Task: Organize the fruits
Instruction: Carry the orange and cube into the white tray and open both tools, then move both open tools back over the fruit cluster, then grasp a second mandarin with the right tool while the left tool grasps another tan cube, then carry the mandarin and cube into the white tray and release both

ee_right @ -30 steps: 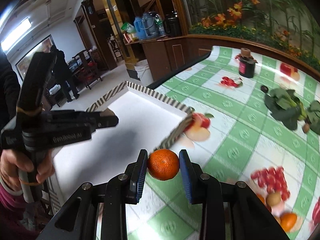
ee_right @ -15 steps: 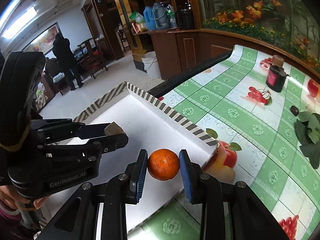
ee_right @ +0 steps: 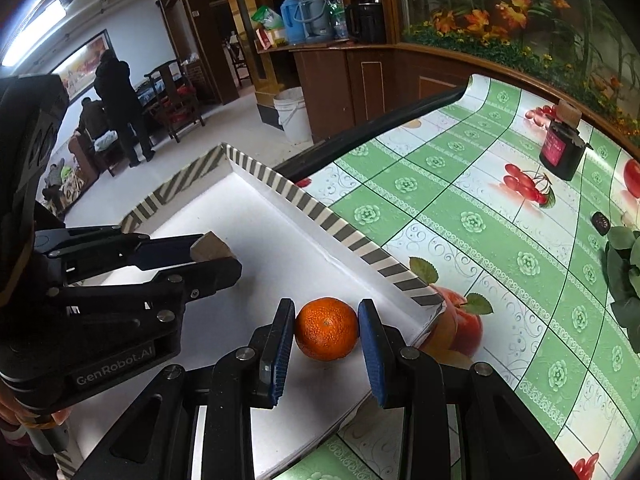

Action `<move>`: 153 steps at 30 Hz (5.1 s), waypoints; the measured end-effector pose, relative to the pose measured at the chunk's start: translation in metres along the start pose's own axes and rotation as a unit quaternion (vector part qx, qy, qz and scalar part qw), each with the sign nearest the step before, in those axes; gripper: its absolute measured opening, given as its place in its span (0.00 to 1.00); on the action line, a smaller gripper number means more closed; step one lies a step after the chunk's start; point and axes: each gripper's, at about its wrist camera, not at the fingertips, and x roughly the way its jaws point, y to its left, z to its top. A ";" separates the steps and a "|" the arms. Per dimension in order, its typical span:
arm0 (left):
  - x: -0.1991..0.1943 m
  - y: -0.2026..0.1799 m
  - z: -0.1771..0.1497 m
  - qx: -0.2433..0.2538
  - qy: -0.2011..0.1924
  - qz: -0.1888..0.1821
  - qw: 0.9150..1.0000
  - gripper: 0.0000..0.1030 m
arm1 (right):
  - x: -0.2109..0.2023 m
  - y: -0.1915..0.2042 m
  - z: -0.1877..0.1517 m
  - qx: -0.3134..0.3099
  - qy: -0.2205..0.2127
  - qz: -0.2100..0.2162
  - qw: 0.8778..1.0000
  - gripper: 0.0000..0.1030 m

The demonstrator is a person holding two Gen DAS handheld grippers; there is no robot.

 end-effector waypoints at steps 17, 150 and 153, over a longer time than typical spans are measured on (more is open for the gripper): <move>-0.040 -0.009 -0.020 0.002 -0.050 -0.021 0.999 0.47 | -0.065 -0.008 -0.027 0.050 -0.055 0.025 0.997 0.47; -0.062 -0.114 -0.059 0.138 -0.065 -0.057 0.987 0.23 | -0.158 -0.059 -0.135 0.115 -0.098 0.011 0.988 0.32; -0.060 -0.100 -0.057 0.127 -0.065 -0.047 0.989 0.23 | -0.147 -0.048 -0.121 0.104 -0.093 0.023 0.990 0.32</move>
